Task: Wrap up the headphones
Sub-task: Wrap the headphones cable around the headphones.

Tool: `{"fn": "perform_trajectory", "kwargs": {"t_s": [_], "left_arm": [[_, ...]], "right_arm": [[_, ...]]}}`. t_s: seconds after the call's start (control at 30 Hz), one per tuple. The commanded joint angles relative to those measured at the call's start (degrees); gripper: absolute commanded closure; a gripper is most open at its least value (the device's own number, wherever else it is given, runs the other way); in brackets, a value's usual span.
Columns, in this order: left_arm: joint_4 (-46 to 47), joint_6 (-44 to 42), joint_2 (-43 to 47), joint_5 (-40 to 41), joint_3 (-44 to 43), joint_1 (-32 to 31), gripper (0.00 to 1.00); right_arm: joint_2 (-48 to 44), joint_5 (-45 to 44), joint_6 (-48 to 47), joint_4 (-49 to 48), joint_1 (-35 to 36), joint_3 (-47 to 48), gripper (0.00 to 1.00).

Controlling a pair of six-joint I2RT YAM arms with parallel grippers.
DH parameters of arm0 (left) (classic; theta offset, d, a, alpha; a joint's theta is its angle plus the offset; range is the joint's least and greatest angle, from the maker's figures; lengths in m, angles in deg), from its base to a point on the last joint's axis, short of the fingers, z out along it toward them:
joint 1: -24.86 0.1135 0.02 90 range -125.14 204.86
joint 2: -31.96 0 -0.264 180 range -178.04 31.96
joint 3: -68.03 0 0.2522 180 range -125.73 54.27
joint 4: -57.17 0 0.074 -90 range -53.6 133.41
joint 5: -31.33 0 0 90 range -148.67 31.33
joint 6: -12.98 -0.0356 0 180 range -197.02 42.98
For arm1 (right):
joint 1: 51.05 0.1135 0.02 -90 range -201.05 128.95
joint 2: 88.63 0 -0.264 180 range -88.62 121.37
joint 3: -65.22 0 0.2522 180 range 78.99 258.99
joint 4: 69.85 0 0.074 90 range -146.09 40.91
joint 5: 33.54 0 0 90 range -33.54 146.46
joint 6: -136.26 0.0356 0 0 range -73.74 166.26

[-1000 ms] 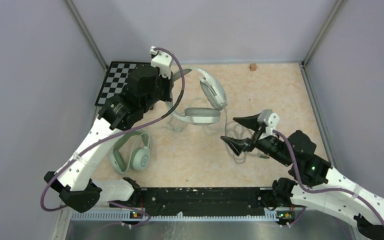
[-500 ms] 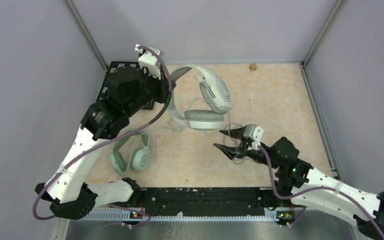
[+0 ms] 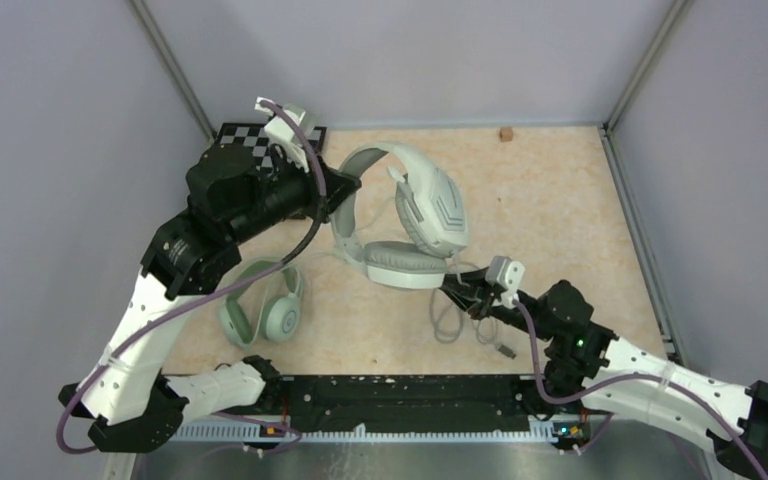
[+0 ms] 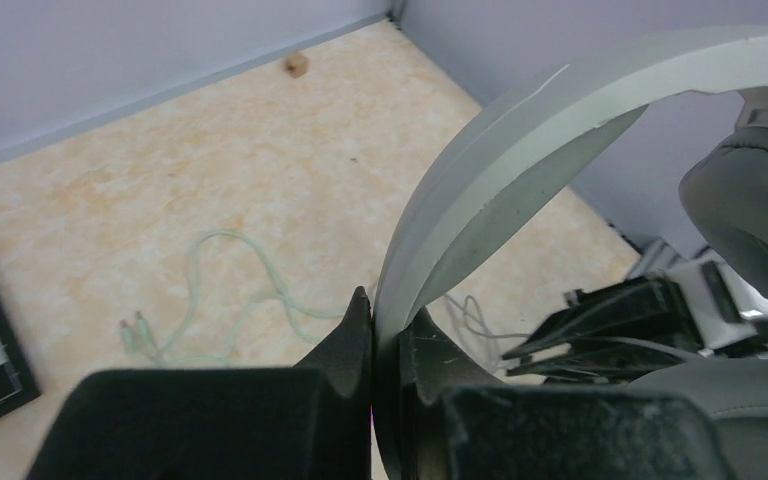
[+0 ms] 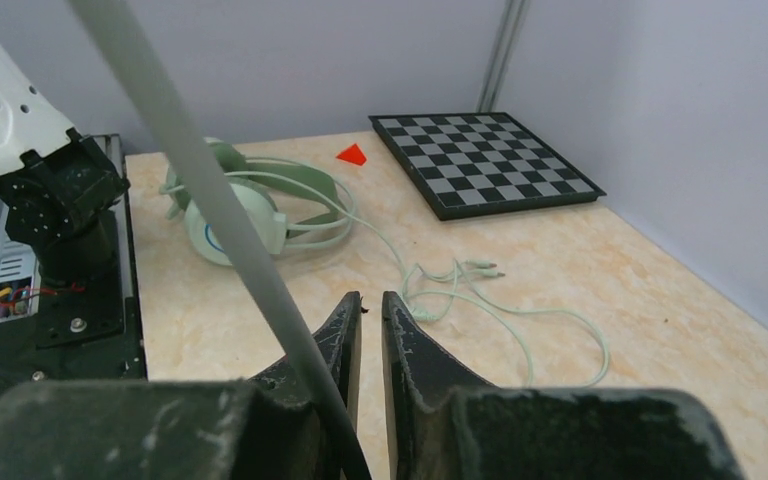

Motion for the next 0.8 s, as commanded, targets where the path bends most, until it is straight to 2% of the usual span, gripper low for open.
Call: {"fn": "perform_trajectory", "kwargs": {"t_s": [0.0,0.13,0.2,0.3,0.43,0.63,0.77], "left_arm": [[10.4,6.8,3.6,-15.2,2.6,0.1,1.00],[13.4,9.2,4.6,-25.2,5.6,0.1,1.00],[14.2,8.5,4.7,-29.7,7.0,0.1,1.00],[12.4,3.2,3.7,-35.4,8.8,0.1,1.00],[6.3,-5.8,0.4,-37.9,9.5,0.1,1.00],[3.9,-21.6,0.3,-28.0,15.2,0.1,1.00],[3.5,-30.0,-0.7,-18.3,17.6,0.1,1.00]], "right_arm": [[1.6,0.1,0.1,-7.1,0.4,0.4,0.90],[6.0,-1.4,-2.6,-8.1,0.4,3.4,0.99],[8.3,-2.1,-3.7,-8.0,0.4,5.2,1.00],[10.9,-4.5,-4.3,-7.0,0.3,8.4,1.00],[13.3,-5.2,-2.6,-4.5,-2.9,13.1,1.00],[15.2,0.6,4.8,4.4,-13.9,21.3,1.00],[17.6,1.8,6.9,20.0,-14.8,28.7,1.00]]}}
